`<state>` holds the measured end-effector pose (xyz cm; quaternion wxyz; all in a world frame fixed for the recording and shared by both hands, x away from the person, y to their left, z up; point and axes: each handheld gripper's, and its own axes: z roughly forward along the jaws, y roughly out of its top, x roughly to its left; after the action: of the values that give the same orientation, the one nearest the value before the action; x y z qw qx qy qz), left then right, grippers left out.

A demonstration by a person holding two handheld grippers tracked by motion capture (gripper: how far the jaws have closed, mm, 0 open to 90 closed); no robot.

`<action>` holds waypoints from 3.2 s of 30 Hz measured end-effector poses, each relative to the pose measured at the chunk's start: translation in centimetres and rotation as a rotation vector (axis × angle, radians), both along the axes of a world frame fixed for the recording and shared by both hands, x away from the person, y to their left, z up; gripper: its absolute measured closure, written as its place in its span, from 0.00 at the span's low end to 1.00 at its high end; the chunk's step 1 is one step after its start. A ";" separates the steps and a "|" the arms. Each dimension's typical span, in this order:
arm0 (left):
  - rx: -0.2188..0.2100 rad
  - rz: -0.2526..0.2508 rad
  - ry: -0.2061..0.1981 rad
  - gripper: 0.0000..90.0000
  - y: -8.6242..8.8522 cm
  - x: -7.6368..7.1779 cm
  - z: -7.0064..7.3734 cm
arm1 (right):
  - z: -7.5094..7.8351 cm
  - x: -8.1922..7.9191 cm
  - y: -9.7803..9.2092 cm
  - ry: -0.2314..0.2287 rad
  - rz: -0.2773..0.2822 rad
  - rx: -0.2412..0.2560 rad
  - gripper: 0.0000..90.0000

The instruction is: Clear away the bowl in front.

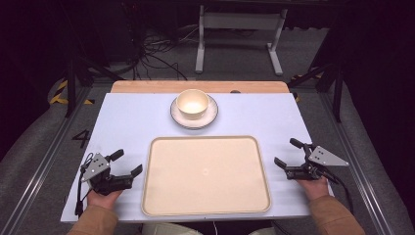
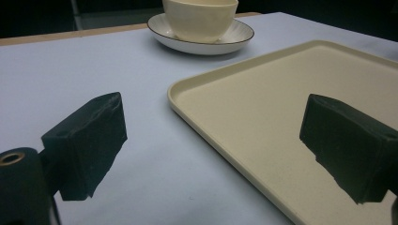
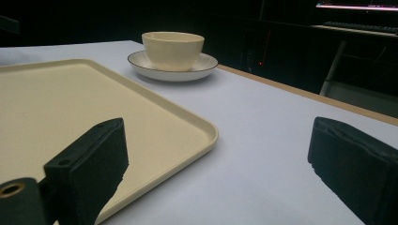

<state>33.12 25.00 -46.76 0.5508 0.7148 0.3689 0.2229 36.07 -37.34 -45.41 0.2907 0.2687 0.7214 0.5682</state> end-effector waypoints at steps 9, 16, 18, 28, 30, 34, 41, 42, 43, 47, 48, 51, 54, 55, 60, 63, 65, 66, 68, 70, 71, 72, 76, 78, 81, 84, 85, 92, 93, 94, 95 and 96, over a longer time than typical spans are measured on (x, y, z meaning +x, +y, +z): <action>0.012 0.006 -0.004 0.09 0.1 0.1 0.1 | 0.0 0.0 0.0 0.000 0.001 -0.001 0.06; 0.009 0.012 0.006 0.10 -0.1 0.0 0.5 | 0.0 0.0 0.0 0.001 0.000 -0.003 0.06; 0.010 0.010 0.008 0.10 -0.2 -0.1 0.8 | 0.0 0.0 0.0 0.001 0.000 -0.004 0.06; 0.020 0.008 0.021 0.11 -0.7 -0.3 1.7 | 0.0 0.0 0.0 0.000 0.001 -0.005 0.06; 0.013 0.009 0.016 0.11 -0.7 -0.4 2.0 | 0.0 0.0 0.0 0.000 0.001 -0.005 0.06; -0.010 0.006 0.008 0.11 -0.6 -0.5 2.6 | 0.0 0.0 0.0 0.001 0.000 -0.004 0.06; -0.017 0.005 -0.005 0.12 -0.7 -0.6 3.4 | 0.0 0.0 0.0 0.002 0.000 -0.003 0.06; -0.015 0.001 -0.004 0.12 -0.7 -0.6 3.5 | 0.0 0.0 0.0 0.002 0.000 -0.003 0.06; -0.012 0.000 -0.008 0.12 -0.7 -0.6 3.6 | 0.0 0.0 0.0 0.002 -0.001 -0.003 0.06; -0.013 -0.002 -0.016 0.12 -0.8 -0.7 4.2 | 0.0 0.1 0.0 0.003 -0.001 -0.003 0.06; -0.014 0.000 -0.016 0.12 -0.8 -0.7 4.3 | 0.0 0.1 0.0 0.003 -0.001 -0.003 0.06; -0.008 0.004 -0.021 0.13 -0.8 -0.7 4.8 | 0.0 0.1 0.0 0.005 -0.002 -0.002 0.06; -0.016 0.012 -0.015 0.17 -0.8 -0.6 5.3 | 0.0 0.1 0.0 0.007 -0.002 -0.002 0.06; -0.023 0.008 -0.016 0.17 -0.8 -0.6 5.4 | 0.0 0.1 0.0 0.008 -0.003 -0.002 0.06; -0.026 0.000 -0.014 0.16 -1.1 -0.4 5.8 | 0.0 0.1 0.0 0.010 -0.003 -0.003 0.06; -0.026 -0.006 -0.006 0.15 -1.3 -0.2 6.1 | 0.0 0.1 0.0 0.009 -0.003 -0.003 0.06; -0.030 -0.011 -0.008 0.15 -1.5 -0.1 6.2 | 0.0 0.1 0.0 0.009 -0.002 -0.004 0.06; -0.027 -0.017 -0.004 0.15 -1.5 0.0 6.4 | 0.0 0.1 0.0 0.009 -0.003 -0.003 0.06; -0.023 -0.018 0.005 0.15 -1.6 0.2 6.6 | 0.0 0.1 0.0 0.009 -0.003 -0.003 0.06; -0.016 -0.018 0.013 0.16 -1.8 0.6 6.7 | 0.0 0.1 0.0 0.010 -0.003 -0.003 0.06; -0.015 -0.016 0.015 0.16 -1.8 0.8 6.8 | 0.0 0.1 0.0 0.010 -0.003 -0.003 0.06; -0.019 -0.018 0.015 0.16 -1.8 1.1 6.8 | 0.0 0.1 0.0 0.009 -0.003 -0.003 0.06; -0.019 -0.012 0.022 0.15 -2.0 2.1 7.0 | 0.0 0.1 0.0 0.010 -0.003 -0.003 0.06; -0.024 -0.010 0.025 0.15 -2.1 2.6 7.1 | 0.0 0.1 0.0 0.010 -0.003 -0.003 0.06; -0.037 -0.012 0.029 0.15 -2.2 3.1 7.3 | 0.0 0.1 0.0 0.010 -0.002 -0.004 0.06; -0.038 -0.017 0.032 0.15 -2.7 4.0 7.5 | 0.0 0.1 0.0 0.010 -0.002 -0.004 0.06; -0.038 -0.017 0.034 0.15 -2.8 4.1 7.5 | 0.0 0.1 0.0 0.011 -0.002 -0.004 0.06; -0.038 -0.022 0.040 0.15 -3.5 5.4 8.0 | 0.0 0.1 0.0 0.012 -0.001 -0.004 0.06; -0.031 -0.022 0.042 0.15 -3.6 5.7 8.1 | 0.0 0.1 0.0 0.012 -0.001 -0.004 0.06; -0.034 -0.023 0.042 0.15 -3.7 5.8 8.2 | 0.0 0.1 0.0 0.011 0.000 -0.004 0.06; -0.035 -0.024 0.045 0.15 -3.7 5.9 8.2 | 0.0 0.1 0.0 0.011 0.000 -0.004 0.06; -0.043 -0.026 0.049 0.15 -3.8 6.1 8.3 | 0.0 0.1 0.0 0.011 0.000 -0.005 0.06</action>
<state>39.22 21.19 -38.50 0.5596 0.7129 0.3776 0.1899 36.21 -37.31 -45.39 0.2873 0.2713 0.7243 0.5651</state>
